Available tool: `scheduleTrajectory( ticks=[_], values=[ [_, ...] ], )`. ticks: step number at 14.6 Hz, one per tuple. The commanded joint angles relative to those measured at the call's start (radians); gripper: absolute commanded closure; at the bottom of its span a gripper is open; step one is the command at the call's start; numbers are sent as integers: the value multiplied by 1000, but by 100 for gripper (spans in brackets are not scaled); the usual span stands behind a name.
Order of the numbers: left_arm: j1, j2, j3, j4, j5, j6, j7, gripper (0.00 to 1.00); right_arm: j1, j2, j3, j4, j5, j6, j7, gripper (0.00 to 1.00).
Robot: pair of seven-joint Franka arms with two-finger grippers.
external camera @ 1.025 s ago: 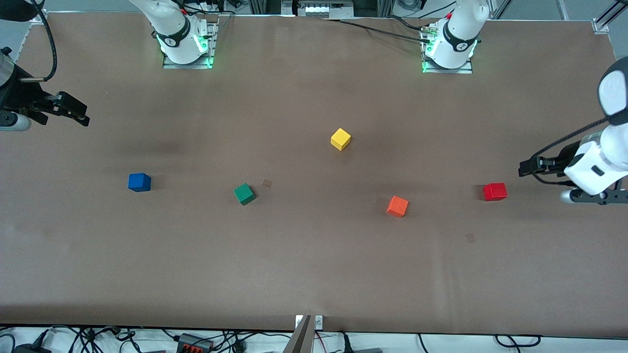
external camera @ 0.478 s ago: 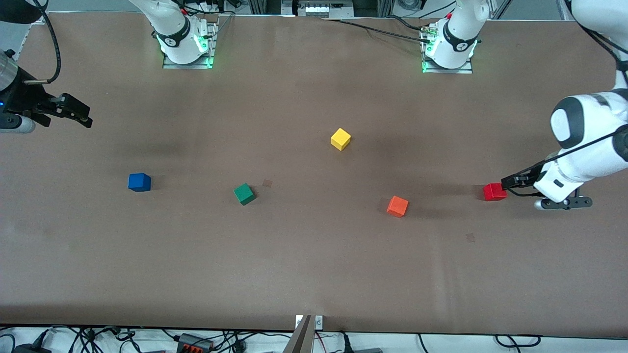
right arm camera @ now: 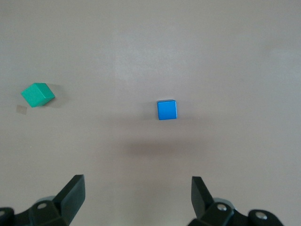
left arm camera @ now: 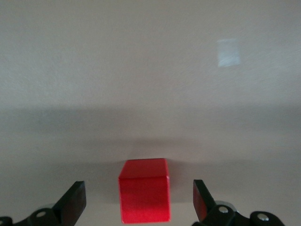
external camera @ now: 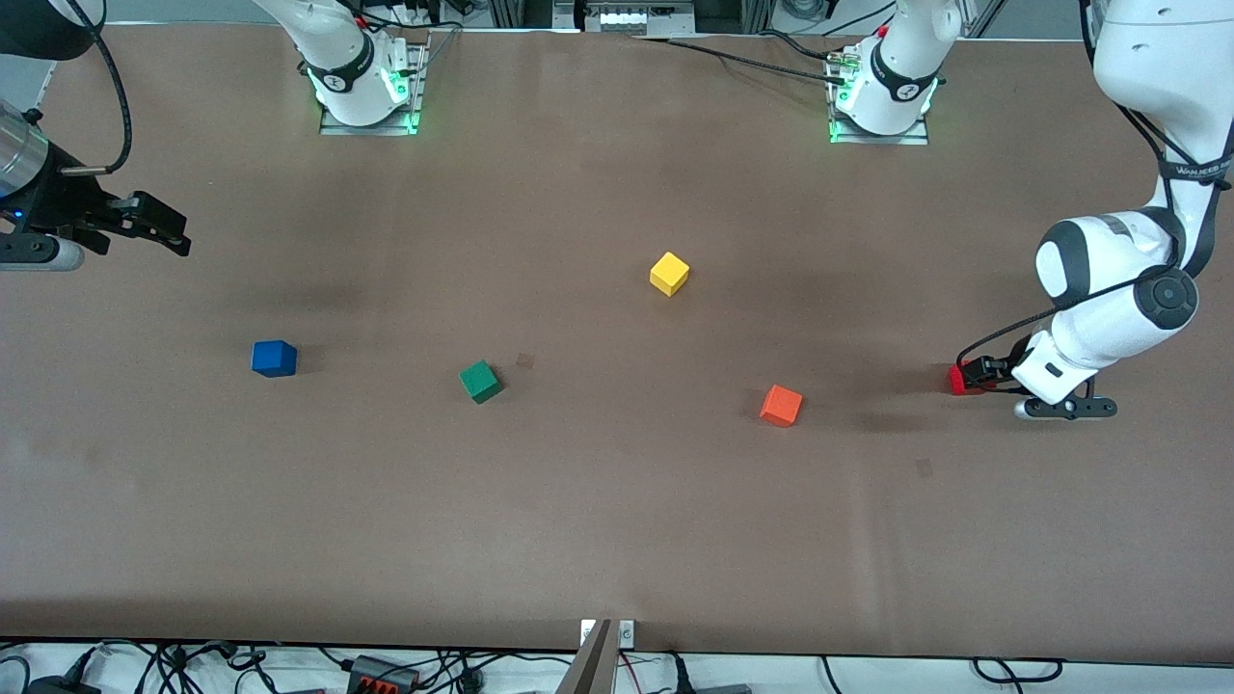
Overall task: Pass red block to right arm, stack on blue
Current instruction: 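Close the left gripper on the red cube while the right gripper advances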
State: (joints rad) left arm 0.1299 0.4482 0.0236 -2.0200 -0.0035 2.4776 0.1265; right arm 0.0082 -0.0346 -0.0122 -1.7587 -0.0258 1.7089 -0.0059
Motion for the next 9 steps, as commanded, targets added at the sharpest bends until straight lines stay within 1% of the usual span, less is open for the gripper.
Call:
scheduleTrajectory(
  ticks=[1,3,7,8,9],
  values=[
    [13,21,-5,-20,14,43,22,0,10,30,2,25,9,-15,-3,0],
    [11,15,-14,-49,14,70,5,0,12,31,2,25,9,-15,-3,0],
    [13,29,-14,-126,14,205,7,1,16,33,3,24,1,-17,-11,0],
    [13,38,-14,-134,14,221,13,11,16,33,3,24,1,-17,-11,0],
    [13,46,-14,-134,14,221,13,27,15,33,3,24,1,-18,-2,0]
  ],
)
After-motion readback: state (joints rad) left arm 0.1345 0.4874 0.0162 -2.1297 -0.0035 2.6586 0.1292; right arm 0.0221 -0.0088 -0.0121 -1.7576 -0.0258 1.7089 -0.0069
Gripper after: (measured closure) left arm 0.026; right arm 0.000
